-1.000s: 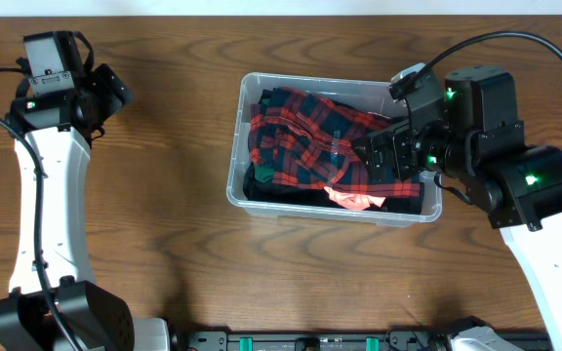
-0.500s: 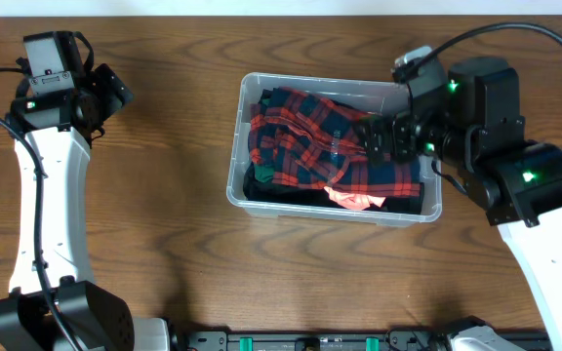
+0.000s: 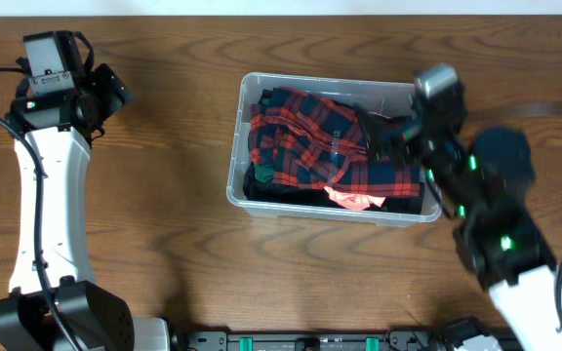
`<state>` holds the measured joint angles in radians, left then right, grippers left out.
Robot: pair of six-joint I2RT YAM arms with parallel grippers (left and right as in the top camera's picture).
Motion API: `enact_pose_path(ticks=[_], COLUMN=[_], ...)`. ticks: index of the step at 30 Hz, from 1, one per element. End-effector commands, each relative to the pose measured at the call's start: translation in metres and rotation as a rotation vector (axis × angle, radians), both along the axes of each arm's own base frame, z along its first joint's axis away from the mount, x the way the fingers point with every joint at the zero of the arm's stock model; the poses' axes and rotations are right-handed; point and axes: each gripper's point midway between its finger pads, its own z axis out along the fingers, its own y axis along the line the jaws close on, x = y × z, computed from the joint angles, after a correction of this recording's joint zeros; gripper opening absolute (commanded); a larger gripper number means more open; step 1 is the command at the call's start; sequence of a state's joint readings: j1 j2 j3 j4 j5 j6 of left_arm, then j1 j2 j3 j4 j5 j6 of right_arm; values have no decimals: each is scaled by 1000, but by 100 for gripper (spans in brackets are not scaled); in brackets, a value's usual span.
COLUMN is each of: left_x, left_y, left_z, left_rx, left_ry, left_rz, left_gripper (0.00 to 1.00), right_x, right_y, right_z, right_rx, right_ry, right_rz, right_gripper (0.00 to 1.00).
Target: Pack container
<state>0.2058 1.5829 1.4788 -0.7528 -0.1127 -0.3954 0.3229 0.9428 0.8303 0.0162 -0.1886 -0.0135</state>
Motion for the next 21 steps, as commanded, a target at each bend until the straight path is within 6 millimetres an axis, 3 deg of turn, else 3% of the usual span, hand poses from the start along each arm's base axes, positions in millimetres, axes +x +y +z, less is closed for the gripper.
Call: enact_pose_path(ticks=[1,11,21], left_x=[0,0,0], left_y=[4,4,4], left_z=[3,3,3], left_rx=[14,14,14], left_ry=[-3,-3,-3], left_rz=[12,12,12], left_gripper=[98,98,98], right_x=[-18,-57,-71], right_y=[-12,-48,-79], right_z=[-32,-88,-112], right_rx=[-4,33,47], right_ry=[-26,-150,-202], right_rz=[-28,-110,-251], right_gripper=[99,99,99])
